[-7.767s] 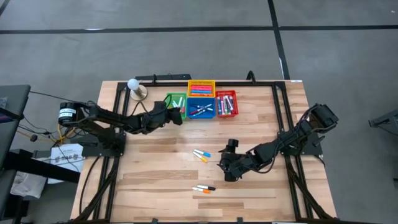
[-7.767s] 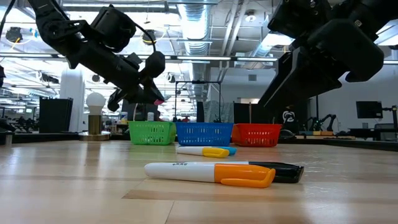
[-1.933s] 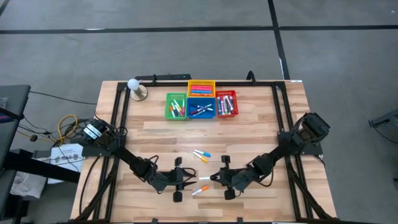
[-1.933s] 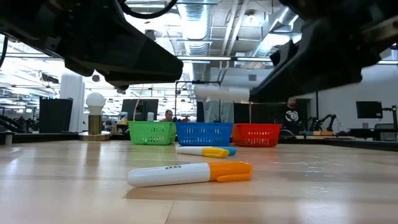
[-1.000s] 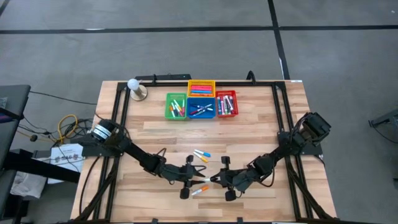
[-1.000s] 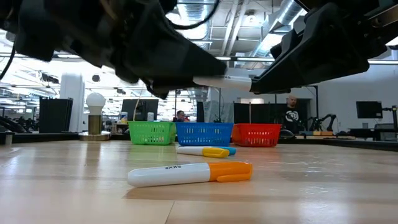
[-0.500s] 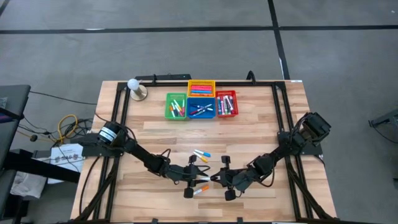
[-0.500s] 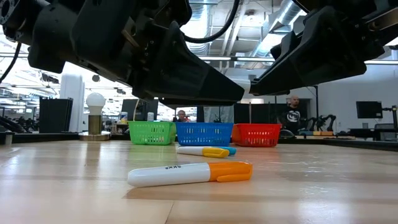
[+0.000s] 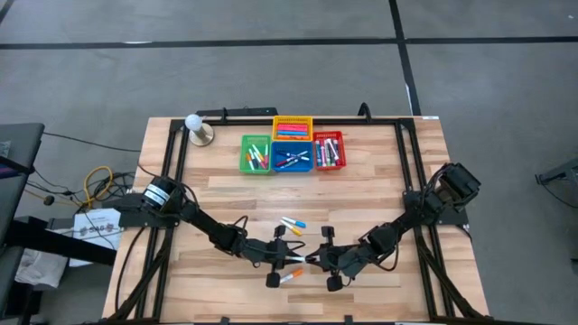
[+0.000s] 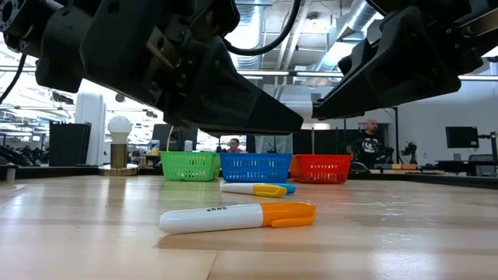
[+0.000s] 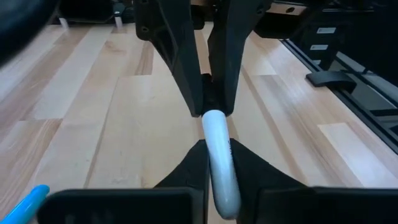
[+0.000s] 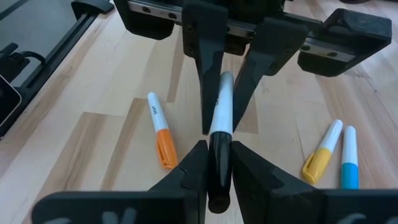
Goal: Pick & Place Markers
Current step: Put the small black highlighter pen into the green bin
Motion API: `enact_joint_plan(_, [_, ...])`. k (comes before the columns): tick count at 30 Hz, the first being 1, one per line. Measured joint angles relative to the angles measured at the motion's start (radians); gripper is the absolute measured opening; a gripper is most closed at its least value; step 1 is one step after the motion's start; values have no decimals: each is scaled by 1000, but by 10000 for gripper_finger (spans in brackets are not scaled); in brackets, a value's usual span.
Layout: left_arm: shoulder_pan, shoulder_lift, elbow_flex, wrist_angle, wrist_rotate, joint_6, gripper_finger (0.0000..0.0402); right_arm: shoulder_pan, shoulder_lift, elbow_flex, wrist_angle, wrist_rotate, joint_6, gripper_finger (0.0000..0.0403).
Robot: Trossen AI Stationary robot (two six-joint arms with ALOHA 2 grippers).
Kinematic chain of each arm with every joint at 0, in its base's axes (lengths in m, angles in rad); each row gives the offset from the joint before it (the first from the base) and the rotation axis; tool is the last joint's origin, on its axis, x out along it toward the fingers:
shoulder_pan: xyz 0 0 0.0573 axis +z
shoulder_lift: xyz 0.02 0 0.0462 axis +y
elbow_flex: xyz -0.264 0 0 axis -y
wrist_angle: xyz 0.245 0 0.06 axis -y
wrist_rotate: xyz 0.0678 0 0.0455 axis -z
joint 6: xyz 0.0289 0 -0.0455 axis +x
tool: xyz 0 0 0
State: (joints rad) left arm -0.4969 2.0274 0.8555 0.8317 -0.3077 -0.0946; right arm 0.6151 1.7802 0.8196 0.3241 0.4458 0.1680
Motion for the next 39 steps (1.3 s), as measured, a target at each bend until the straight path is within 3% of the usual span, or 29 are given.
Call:
enact_joint_plan(12, [0,0,0,6,17,4,34,7,0,0,-3,-2,-5,66])
enact_joint_plan(26, [0,-3,2,8,30,-24,33,26,1,0,-168,-3,9,229])
enact_joint_plan(33, [-7,-42,0,3,-55,-100,36,29,1,0,-347,-1,136,238])
enact_joint_plan(39, [-7,-163,0,-60,-299,-38,41,37,0,1,-461,-23,294,228])
